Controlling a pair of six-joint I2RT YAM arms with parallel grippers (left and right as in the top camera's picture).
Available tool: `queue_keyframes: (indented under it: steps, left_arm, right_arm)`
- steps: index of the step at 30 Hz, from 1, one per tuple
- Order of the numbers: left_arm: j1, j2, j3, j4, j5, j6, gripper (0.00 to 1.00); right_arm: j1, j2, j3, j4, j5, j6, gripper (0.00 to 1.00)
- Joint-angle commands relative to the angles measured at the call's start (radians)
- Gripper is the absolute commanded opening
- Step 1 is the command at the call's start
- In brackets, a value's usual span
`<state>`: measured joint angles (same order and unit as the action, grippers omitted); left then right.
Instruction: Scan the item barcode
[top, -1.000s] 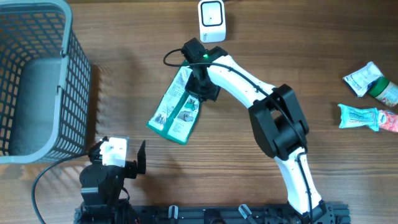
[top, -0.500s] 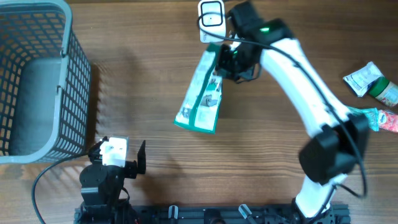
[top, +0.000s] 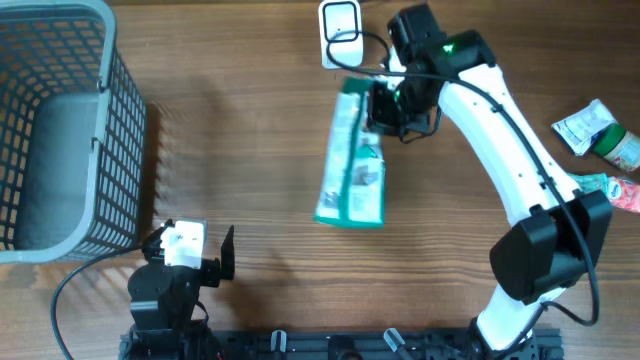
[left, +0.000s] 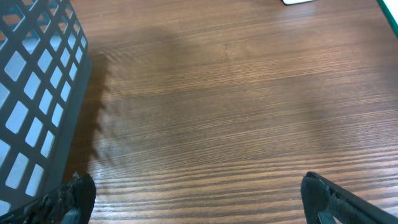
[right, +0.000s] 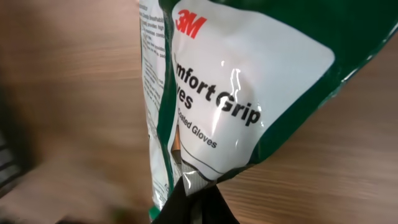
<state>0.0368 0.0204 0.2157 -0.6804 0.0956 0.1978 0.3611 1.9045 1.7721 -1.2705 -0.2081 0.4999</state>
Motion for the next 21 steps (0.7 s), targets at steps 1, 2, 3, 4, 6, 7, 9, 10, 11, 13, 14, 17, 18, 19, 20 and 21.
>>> queue_keyframes:
  steps: [1, 2, 3, 4, 6, 7, 9, 10, 11, 13, 14, 17, 18, 19, 20, 21]
  left_arm:
    - [-0.001, -0.005, -0.001, 0.003, 0.008, 0.011, 1.00]
    - [-0.001, -0.005, -0.001, 0.003, 0.008, 0.011, 1.00]
    - [-0.001, -0.005, -0.001, 0.003, 0.008, 0.011, 1.00]
    - [-0.001, -0.005, -0.001, 0.003, 0.008, 0.012, 1.00]
    - [-0.001, -0.005, -0.001, 0.003, 0.008, 0.011, 1.00]
    - [-0.001, -0.005, -0.001, 0.003, 0.008, 0.012, 1.00]
    - [-0.001, -0.005, -0.001, 0.003, 0.008, 0.011, 1.00]
    - [-0.001, -0.005, -0.001, 0.003, 0.008, 0.011, 1.00]
    - [-0.001, -0.005, -0.001, 0.003, 0.008, 0.011, 1.00]
    - [-0.001, -0.005, -0.001, 0.003, 0.008, 0.011, 1.00]
    - [-0.001, -0.005, -0.001, 0.003, 0.008, 0.011, 1.00]
    - [-0.001, -0.005, -0.001, 0.003, 0.008, 0.011, 1.00]
    - [-0.001, -0.005, -0.001, 0.003, 0.008, 0.011, 1.00]
    - [-0.001, -0.005, -0.001, 0.003, 0.008, 0.012, 1.00]
    - [-0.001, -0.005, -0.001, 0.003, 0.008, 0.011, 1.00]
    - [-0.001, -0.005, -0.001, 0.003, 0.008, 0.011, 1.00]
  right_arm:
    - [0.002, 0.011, -0.074, -0.014, 0.329, 0.122, 0.05]
    - [0.002, 0.013, -0.093, -0.011, 0.357, 0.139, 0.05]
    - [0.002, 0.016, -0.118, 0.000, 0.366, 0.138, 0.05]
    - [0.002, 0.018, -0.138, 0.012, 0.365, 0.134, 0.05]
    - [0.002, 0.019, -0.186, 0.046, 0.364, 0.130, 0.05]
    - [0.002, 0.019, -0.206, 0.061, 0.364, 0.129, 0.05]
    - [0.002, 0.019, -0.240, 0.089, 0.338, 0.129, 0.78]
    - [0.001, 0.019, -0.247, 0.095, 0.327, 0.129, 1.00]
    - [0.001, 0.019, -0.250, 0.098, 0.314, 0.130, 1.00]
    - [0.001, 0.019, -0.251, 0.098, 0.290, 0.148, 1.00]
    - [0.001, 0.019, -0.254, 0.098, 0.288, 0.188, 1.00]
    - [-0.002, 0.019, -0.290, 0.128, 0.230, 0.285, 1.00]
    - [-0.002, 0.019, -0.322, 0.174, 0.173, 0.284, 1.00]
    - [-0.002, 0.020, -0.357, 0.230, 0.135, 0.283, 1.00]
    - [-0.002, 0.020, -0.396, 0.293, 0.109, 0.272, 1.00]
    - [-0.002, 0.020, -0.431, 0.352, 0.086, 0.256, 1.00]
